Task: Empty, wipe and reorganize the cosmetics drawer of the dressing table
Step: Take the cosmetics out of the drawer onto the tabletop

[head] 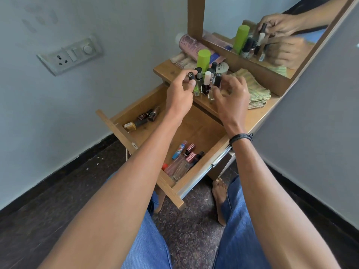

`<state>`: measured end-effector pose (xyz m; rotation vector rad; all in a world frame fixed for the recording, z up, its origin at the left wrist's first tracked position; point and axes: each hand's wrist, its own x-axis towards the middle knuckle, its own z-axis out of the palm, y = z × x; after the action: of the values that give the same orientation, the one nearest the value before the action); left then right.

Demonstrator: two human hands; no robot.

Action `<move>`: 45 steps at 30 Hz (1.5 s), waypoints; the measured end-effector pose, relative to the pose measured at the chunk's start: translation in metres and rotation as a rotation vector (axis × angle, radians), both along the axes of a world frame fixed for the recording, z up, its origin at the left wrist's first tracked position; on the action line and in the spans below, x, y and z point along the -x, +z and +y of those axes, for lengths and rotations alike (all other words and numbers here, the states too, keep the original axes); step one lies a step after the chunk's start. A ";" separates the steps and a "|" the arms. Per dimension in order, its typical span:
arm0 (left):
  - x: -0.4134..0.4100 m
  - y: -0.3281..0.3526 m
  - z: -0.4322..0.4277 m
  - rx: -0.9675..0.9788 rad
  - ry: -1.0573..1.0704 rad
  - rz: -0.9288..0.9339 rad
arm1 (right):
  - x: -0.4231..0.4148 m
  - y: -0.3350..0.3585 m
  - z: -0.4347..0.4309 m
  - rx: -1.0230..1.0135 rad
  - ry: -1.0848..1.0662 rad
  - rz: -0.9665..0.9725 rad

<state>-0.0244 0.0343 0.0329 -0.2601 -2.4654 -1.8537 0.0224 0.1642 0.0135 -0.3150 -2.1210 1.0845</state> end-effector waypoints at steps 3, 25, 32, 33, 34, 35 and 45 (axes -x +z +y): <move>0.001 0.002 0.004 -0.017 0.007 -0.038 | 0.001 -0.001 0.001 -0.028 -0.026 -0.006; -0.058 -0.039 -0.074 0.277 0.052 -0.123 | -0.052 -0.015 -0.022 -0.123 0.162 0.094; -0.085 -0.060 -0.081 0.776 -0.177 -0.087 | -0.067 -0.009 -0.050 -0.564 0.753 -0.999; -0.088 -0.061 -0.081 0.839 -0.199 -0.081 | -0.072 -0.012 -0.053 -0.591 0.738 -1.032; -0.089 -0.062 -0.080 0.892 -0.221 -0.086 | -0.075 -0.015 -0.056 -0.606 0.707 -1.027; -0.091 -0.063 -0.080 0.936 -0.241 -0.096 | -0.077 -0.018 -0.058 -0.613 0.674 -1.010; -0.090 -0.055 -0.081 1.055 -0.397 -0.272 | -0.080 -0.016 -0.044 -0.225 0.641 -0.888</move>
<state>0.0656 -0.0467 -0.0221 -0.5749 -3.5476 -0.4430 0.1020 0.1204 -0.0025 0.0273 -3.2585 1.1442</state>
